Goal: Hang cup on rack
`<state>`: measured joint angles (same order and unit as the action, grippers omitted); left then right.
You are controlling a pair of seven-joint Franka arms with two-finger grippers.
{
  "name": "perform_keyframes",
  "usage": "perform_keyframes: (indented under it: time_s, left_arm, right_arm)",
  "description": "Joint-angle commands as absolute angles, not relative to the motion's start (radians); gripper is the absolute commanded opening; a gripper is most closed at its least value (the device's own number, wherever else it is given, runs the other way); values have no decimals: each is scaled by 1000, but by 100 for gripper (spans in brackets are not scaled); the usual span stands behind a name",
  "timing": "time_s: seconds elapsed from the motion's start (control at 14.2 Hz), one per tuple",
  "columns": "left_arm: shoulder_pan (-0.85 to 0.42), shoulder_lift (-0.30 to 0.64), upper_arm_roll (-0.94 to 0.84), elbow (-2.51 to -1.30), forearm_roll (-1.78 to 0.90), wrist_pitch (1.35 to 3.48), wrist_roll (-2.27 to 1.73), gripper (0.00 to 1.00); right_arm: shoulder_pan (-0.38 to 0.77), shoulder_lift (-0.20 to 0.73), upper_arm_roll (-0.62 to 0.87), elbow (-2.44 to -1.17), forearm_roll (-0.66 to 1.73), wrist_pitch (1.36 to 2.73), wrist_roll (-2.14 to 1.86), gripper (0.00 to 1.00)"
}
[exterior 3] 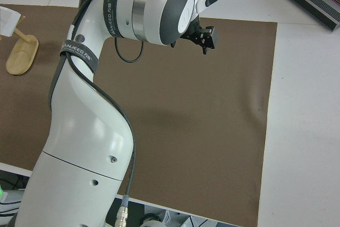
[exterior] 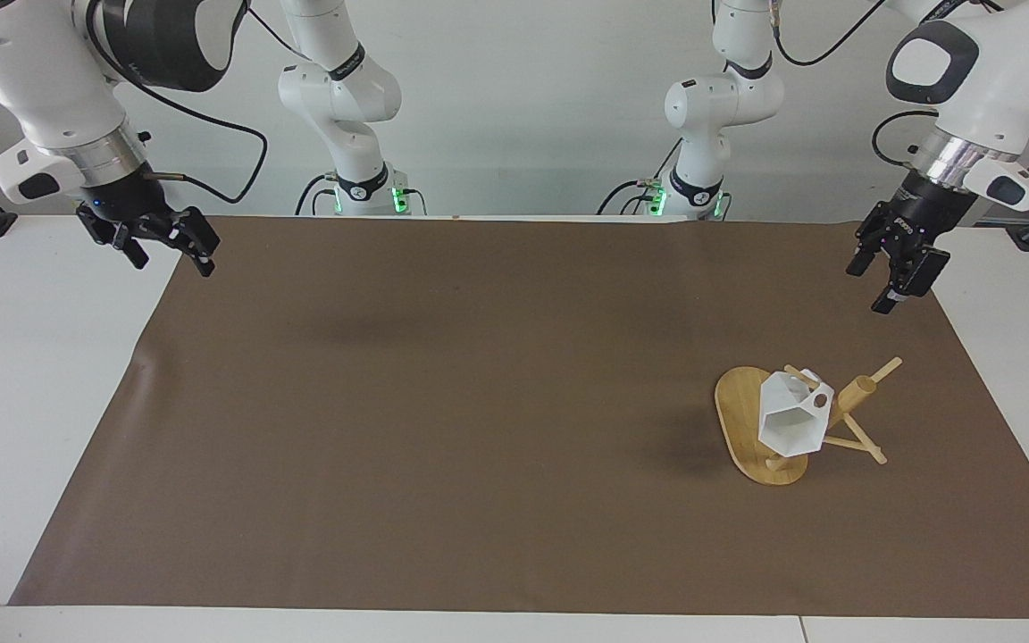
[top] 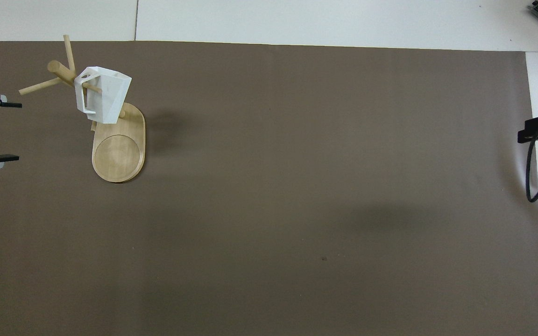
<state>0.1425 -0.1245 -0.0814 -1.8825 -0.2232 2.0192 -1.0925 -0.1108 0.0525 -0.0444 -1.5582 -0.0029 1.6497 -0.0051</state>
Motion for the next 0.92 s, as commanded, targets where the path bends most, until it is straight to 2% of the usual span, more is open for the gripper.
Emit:
perform_keyframes:
  time_s: [0.0,0.28,0.56,0.85]
  left_arm:
    - [138,-126,-89,-1865,-146,1987,-888,100]
    - [132,-121,-86,-1861,-103,1964,-479,100]
    - [34,-104,-31,-1801,-57,1858,-298,100]
    - [32,-51,-37,-1669,-31,1703,-77,100]
  right_arm:
    - [-123,35,-32,-1572,-6,1638,-15,100]
    - [-123,35,-32,-1572,-6,1638,-15,100]
    - [-123,34,-32,-1572,-6,1638,-15,100]
    - [-123,34,-32,-1572,-6,1638,-15,100]
